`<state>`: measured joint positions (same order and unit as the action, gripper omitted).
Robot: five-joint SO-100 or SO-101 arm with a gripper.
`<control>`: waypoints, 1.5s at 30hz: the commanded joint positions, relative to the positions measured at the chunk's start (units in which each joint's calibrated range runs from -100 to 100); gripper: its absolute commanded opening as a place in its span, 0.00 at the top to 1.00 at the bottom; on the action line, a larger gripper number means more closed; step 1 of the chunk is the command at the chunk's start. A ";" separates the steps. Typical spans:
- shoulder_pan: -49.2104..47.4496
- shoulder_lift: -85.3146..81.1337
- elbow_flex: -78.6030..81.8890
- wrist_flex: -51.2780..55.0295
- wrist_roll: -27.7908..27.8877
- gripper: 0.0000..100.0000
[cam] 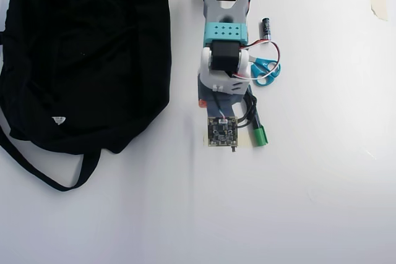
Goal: Put the cable into the black bag
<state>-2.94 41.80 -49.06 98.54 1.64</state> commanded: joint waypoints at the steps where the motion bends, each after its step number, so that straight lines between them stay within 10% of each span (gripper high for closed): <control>1: -1.25 -5.04 -1.89 1.12 -1.27 0.98; 22: 6.60 -47.11 52.20 0.86 -6.30 0.98; 45: 53.13 -48.69 57.32 -24.81 -9.66 0.98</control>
<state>45.63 -6.35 8.73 78.88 -8.33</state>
